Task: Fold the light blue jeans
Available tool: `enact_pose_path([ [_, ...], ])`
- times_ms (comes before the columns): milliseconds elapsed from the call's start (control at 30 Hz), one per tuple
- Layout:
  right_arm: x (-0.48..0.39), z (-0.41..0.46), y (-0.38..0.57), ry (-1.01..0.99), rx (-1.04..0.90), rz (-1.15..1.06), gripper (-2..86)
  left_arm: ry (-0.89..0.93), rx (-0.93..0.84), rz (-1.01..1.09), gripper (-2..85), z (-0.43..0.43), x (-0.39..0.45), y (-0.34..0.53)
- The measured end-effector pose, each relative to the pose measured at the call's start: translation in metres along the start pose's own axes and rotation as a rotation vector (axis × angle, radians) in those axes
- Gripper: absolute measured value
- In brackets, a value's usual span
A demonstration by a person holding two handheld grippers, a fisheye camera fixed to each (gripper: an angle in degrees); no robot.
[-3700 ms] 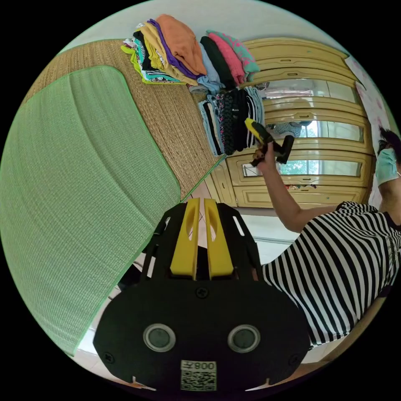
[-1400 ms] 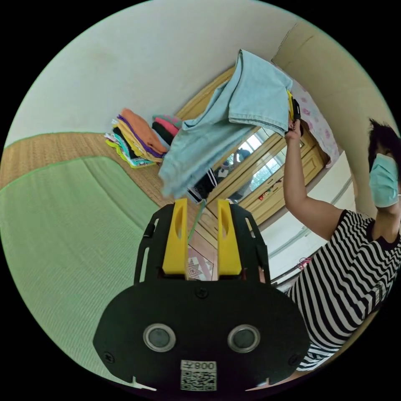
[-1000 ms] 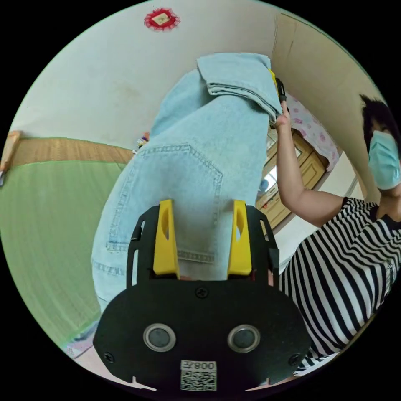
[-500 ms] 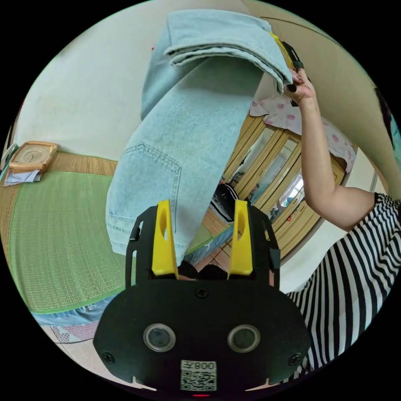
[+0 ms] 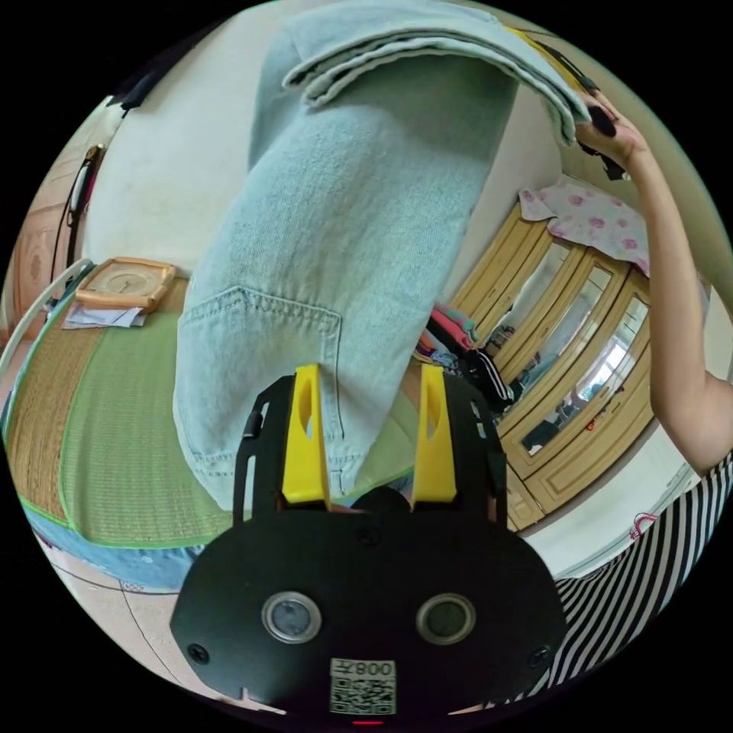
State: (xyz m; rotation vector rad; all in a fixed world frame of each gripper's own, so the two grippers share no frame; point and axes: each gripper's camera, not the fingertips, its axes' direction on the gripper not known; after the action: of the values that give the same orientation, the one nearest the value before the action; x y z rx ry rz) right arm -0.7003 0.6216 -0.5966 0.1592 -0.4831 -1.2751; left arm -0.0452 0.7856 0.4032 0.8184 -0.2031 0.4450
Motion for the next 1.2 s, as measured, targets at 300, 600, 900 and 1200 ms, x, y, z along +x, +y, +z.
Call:
enact_pose_path([
  [300, 0.01, -0.031, 0.0, -0.058, 0.204, 0.129, 1.4, -0.219, 0.011, 0.129, 18.4, -0.034, 0.012, -0.009],
  [600, 0.214, -0.196, 0.191, 0.48, 0.415, 0.62, 2.7, -0.17, -0.333, 0.21, 18.2, 0.065, 0.002, -0.023],
  [900, 0.264, -0.235, 0.35, 0.778, 0.147, 0.863, 1.0, -0.138, -0.753, 0.232, 17.7, 0.172, -0.006, -0.029],
  [1200, 0.265, 0.035, 0.303, 0.873, -0.63, 0.46, 10.1, -0.293, -0.926, 0.351, 15.0, 0.215, -0.005, -0.062],
])
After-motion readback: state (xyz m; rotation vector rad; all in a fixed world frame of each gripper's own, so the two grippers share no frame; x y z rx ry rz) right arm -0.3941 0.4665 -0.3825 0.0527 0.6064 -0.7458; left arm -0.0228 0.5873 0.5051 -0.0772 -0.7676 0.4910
